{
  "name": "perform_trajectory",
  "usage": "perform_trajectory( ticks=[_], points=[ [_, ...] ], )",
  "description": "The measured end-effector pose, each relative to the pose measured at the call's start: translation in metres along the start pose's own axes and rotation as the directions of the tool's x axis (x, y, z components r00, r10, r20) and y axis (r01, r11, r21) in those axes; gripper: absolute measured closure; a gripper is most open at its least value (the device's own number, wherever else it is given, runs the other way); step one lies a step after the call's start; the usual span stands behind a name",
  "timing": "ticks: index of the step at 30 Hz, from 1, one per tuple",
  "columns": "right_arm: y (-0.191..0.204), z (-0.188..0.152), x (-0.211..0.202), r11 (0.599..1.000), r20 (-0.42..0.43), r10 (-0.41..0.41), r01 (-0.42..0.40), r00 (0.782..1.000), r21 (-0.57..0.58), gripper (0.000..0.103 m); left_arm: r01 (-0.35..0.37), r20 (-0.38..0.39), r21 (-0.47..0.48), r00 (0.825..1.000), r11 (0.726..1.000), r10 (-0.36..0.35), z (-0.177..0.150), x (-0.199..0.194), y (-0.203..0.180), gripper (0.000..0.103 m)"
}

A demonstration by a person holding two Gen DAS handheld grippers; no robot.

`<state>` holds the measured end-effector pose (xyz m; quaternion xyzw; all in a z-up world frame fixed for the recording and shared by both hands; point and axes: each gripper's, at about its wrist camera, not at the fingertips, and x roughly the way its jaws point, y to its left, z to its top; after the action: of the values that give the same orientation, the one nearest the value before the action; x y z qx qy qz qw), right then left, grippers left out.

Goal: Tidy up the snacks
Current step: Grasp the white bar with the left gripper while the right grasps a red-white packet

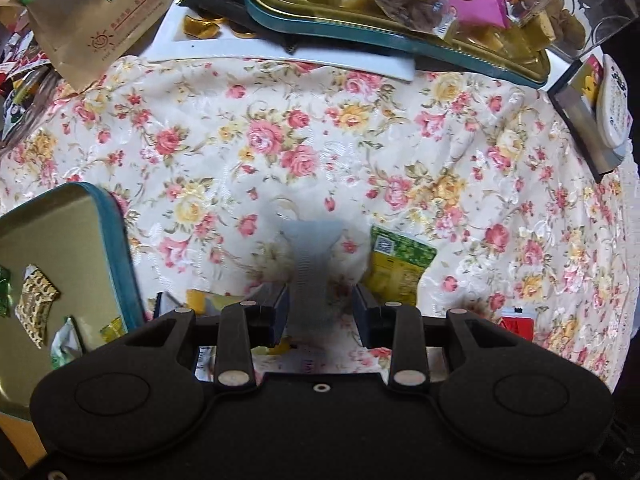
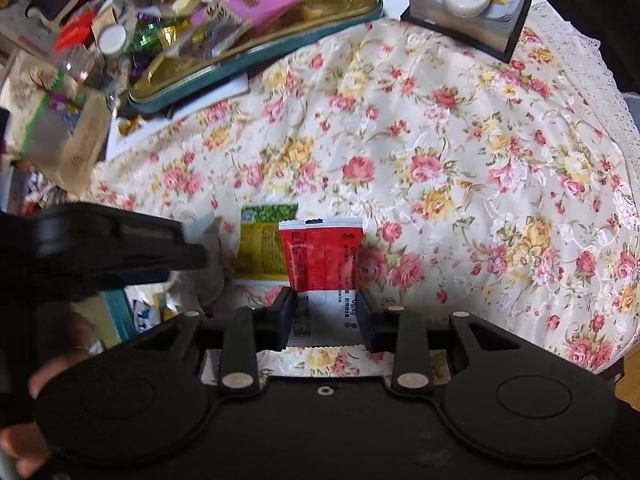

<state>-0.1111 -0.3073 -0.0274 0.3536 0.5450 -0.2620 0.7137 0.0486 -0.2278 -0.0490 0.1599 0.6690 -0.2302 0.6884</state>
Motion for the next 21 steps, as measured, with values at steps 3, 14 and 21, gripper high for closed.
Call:
perform_trajectory(
  ticks=[3, 14, 21],
  points=[
    [-0.004, 0.002, -0.009, 1.0, 0.016, 0.016, -0.016, 1.0, 0.012, 0.068, -0.02, 0.018, 0.004, 1.0, 1.0, 0.02, 0.001, 0.001, -0.005, 0.06],
    [-0.018, 0.004, -0.023, 0.997, 0.025, 0.047, -0.048, 0.999, 0.059, 0.068, -0.073, -0.016, -0.018, 0.997, 0.997, 0.073, 0.0, 0.024, -0.009, 0.06],
    [-0.02, 0.001, -0.026, 0.997, 0.034, 0.049, -0.051, 0.998, 0.058, 0.068, -0.1, 0.044, 0.033, 0.994, 0.994, 0.099, -0.006, 0.027, -0.015, 0.077]
  ],
)
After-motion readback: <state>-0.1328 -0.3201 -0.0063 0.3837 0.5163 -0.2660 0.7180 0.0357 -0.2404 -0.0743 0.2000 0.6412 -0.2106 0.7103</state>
